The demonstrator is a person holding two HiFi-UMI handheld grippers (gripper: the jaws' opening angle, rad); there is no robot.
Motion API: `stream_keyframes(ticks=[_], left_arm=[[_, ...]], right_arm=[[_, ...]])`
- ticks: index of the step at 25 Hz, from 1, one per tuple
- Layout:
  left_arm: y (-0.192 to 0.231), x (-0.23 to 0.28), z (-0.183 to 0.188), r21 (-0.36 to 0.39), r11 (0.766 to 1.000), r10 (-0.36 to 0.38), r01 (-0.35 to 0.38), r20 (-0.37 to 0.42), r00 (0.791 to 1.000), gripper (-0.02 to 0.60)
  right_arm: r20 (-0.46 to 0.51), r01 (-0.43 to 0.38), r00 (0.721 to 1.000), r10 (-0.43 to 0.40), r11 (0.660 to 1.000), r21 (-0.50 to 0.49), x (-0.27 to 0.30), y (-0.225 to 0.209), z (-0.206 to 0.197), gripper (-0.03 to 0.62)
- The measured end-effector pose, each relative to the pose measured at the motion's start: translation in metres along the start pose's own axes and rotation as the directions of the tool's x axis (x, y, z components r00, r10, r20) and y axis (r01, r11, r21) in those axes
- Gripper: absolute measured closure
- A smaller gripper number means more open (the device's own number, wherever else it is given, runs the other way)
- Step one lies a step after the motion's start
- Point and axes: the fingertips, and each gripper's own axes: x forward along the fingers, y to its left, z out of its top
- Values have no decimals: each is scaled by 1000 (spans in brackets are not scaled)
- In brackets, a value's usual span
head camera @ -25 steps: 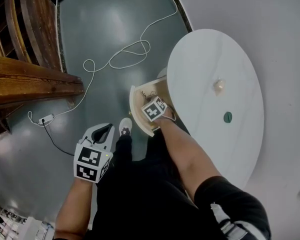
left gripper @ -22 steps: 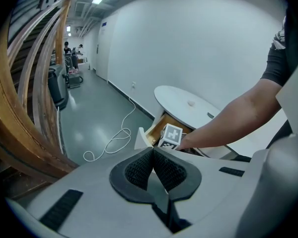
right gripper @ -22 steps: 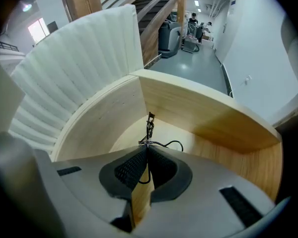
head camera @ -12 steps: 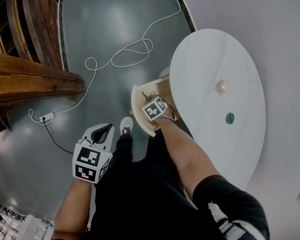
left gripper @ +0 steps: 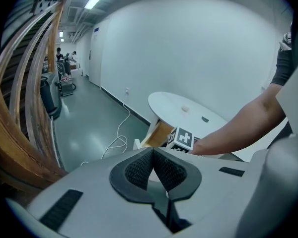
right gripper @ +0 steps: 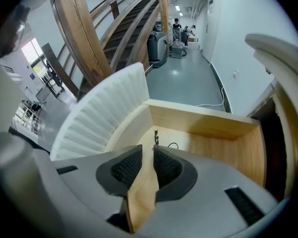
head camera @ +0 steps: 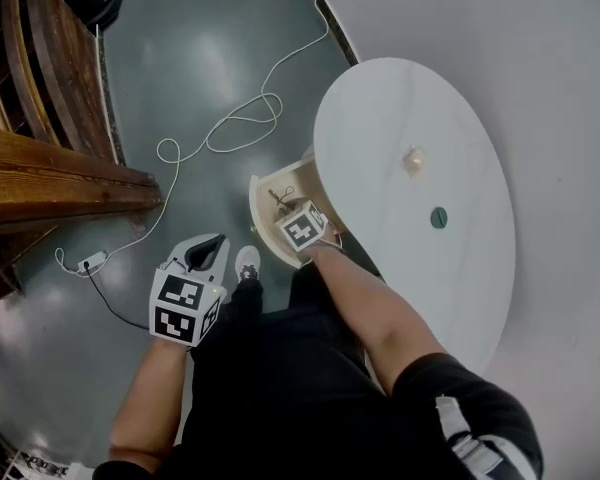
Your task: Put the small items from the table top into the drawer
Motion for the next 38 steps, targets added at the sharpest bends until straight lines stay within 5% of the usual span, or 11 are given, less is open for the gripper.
stream_keyframes(ticks=[9, 19, 28, 38], left_arm=[[-9, -2, 32, 78, 996, -56, 51, 56, 997, 566], [-34, -6, 70, 195, 974, -140, 115, 118, 983, 566], [-67, -18, 92, 291, 941, -221, 171, 149, 964, 566], [-94, -14, 117, 376, 904, -278, 202, 158, 948, 566]], right_arm=[[211, -50, 977, 14, 984, 170, -96, 14, 42, 551], [468, -48, 881, -64, 973, 224, -236, 31, 77, 557], [572, -9, 804, -164, 958, 287, -310, 33, 70, 559], [602, 23, 751, -272, 922, 387, -339, 21, 44, 585]])
